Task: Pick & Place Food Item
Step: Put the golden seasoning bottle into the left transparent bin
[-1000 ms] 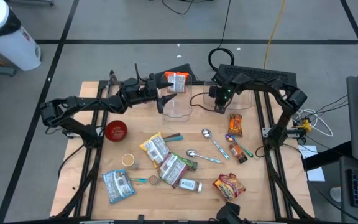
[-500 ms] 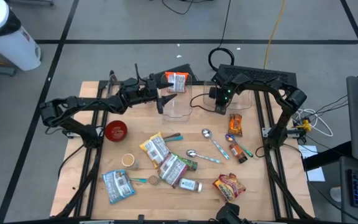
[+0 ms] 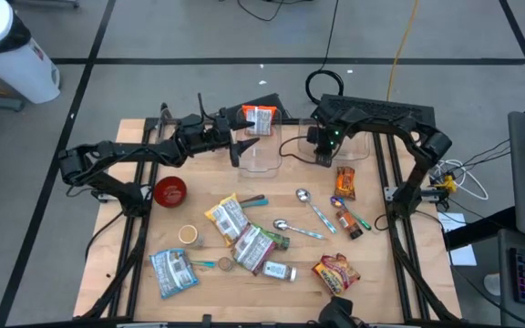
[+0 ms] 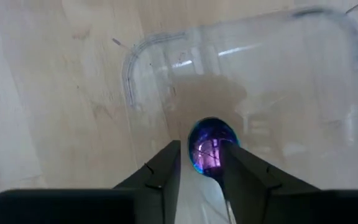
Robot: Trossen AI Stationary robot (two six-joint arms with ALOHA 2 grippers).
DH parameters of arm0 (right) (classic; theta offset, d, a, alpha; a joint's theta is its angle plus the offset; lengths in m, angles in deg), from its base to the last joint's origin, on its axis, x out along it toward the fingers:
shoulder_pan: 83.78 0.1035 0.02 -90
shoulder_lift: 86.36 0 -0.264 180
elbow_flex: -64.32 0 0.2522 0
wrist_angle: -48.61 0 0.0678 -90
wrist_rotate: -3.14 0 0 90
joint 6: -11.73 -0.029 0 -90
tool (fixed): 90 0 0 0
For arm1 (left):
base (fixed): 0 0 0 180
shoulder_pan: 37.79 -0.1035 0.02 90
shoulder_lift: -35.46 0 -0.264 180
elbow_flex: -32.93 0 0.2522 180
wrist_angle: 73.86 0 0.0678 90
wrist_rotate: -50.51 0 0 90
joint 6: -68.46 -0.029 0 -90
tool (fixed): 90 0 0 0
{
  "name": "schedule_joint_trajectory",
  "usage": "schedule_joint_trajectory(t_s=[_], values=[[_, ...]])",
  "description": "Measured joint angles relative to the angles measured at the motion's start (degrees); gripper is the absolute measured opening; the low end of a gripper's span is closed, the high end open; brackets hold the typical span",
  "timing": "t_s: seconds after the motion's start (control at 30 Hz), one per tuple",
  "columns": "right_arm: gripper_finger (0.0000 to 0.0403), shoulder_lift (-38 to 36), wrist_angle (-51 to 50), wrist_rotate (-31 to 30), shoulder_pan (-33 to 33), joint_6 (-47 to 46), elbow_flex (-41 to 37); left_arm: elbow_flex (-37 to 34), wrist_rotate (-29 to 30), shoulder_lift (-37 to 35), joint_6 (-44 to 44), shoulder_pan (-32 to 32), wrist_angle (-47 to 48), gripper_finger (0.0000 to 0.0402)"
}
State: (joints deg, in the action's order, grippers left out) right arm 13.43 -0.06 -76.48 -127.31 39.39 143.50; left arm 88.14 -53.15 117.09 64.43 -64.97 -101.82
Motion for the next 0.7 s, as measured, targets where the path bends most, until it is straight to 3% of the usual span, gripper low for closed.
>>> schedule_joint_trajectory(t_s=[0.3,0.5,0.7], values=[[0.0122,-11.36,-0.61,-4.65,0.48,-1.50,0.07,0.00,0.01,0.00,-0.19,0.00,0.03,0.0266],[0.0119,-20.05,-0.38,-4.30,0.91,-10.91,-0.14,0.00,0.01,0.00,-0.17,0.00,0.48,0.0266],[0.0123,-27.01,5.67,3.34,0.96,-21.07,-7.60,-0.02,-0.38,-0.02,0.17,0.10,3.60,0.0266]])
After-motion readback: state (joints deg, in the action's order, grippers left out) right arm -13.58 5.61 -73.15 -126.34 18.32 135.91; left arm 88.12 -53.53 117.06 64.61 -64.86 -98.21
